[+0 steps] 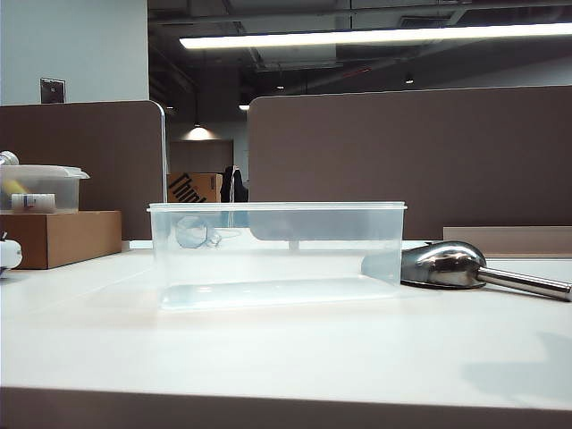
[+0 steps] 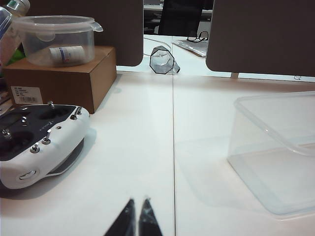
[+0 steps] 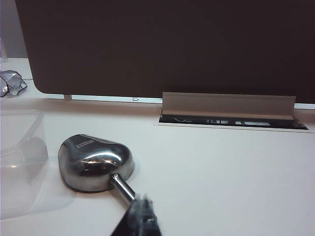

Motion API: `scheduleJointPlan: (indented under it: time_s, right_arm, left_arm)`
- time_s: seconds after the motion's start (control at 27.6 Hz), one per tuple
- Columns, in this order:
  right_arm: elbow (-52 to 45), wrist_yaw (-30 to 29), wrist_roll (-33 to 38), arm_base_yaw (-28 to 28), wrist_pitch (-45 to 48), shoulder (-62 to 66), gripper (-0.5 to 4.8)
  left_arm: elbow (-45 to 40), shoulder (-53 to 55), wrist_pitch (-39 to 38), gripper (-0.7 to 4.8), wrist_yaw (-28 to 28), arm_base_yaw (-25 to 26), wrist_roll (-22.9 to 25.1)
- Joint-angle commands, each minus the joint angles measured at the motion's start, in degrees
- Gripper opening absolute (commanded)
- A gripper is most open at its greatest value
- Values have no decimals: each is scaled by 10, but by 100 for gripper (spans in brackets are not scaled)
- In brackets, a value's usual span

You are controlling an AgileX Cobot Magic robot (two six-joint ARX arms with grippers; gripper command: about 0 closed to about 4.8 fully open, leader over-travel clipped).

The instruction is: Pick up the metal ice scoop from the table and place it inside the transparent plastic box.

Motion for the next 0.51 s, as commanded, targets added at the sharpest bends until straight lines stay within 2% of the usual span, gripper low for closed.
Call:
scheduleJointPlan:
  time_s: [0.04,0.36,0.51]
  right_arm:
    - [-3,0,3,0,7,0,-5]
    - [-3,0,3,0,3,0,-5]
    - [-3,-1,17,0,0,0,-5]
  left_arm:
    - [0,0,5,21,2,0,0]
    - [0,0,5,21,2,-2,0]
    - [0,1,5,21,1,-26,0]
